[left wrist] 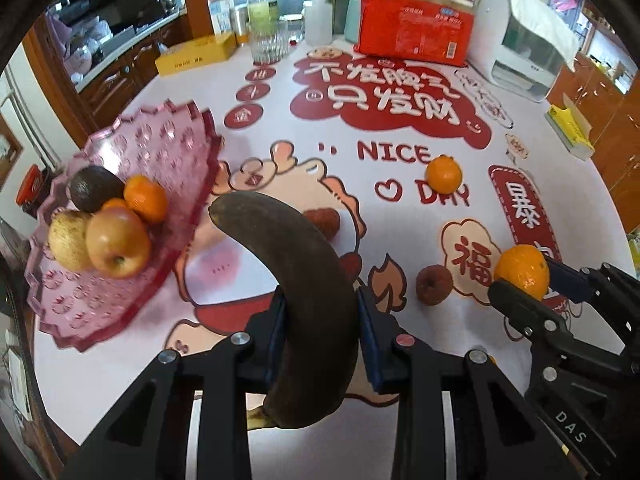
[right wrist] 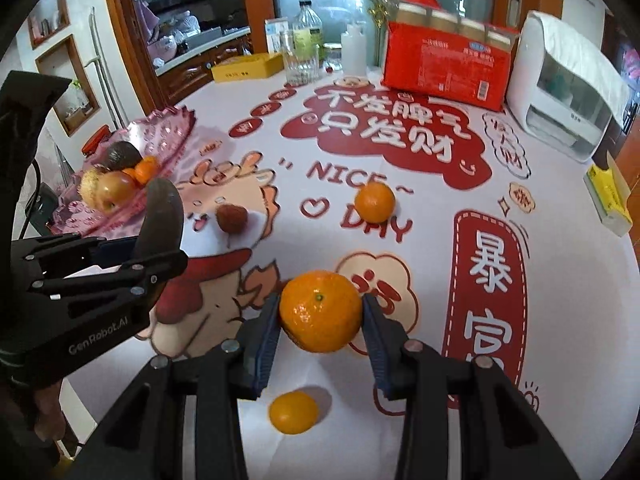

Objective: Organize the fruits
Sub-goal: 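Carry banana and mandarin over the pink bowl and open both tools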

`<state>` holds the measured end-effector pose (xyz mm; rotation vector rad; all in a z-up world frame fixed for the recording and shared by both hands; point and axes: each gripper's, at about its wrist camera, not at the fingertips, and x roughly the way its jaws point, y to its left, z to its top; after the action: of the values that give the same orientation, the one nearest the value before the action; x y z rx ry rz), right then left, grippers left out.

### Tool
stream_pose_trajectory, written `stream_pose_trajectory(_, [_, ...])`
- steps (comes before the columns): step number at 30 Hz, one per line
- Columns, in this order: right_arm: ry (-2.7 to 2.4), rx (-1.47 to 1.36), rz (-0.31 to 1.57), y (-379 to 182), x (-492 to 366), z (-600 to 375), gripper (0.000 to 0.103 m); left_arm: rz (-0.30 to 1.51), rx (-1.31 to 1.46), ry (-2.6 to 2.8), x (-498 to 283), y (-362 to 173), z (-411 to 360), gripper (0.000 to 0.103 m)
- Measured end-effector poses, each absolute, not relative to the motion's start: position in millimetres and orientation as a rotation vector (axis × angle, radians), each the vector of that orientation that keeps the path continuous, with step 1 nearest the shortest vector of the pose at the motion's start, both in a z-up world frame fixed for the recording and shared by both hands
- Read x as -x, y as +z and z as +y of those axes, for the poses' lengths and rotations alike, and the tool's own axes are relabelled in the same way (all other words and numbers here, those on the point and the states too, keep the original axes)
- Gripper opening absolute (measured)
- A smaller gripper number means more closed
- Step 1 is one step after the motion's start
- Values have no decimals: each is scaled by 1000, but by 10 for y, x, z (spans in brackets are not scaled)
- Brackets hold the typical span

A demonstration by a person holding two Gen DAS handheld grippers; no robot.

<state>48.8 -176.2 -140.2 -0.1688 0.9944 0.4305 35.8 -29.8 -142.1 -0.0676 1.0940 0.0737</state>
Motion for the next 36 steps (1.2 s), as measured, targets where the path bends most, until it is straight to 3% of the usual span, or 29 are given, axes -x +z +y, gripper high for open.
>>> stream_pose_trajectory(12, [487, 186, 912, -988, -382, -1274, 40, 1015, 44, 88, -174, -879, 139, 31])
stream_pose_trajectory(23, [553, 197, 848, -701, -348, -526, 40, 970, 61, 173, -112, -536, 1076, 31])
stream_pose_trajectory(36, [555, 143, 891, -882, -526, 284, 40, 995, 81, 135, -230, -632, 2007, 31])
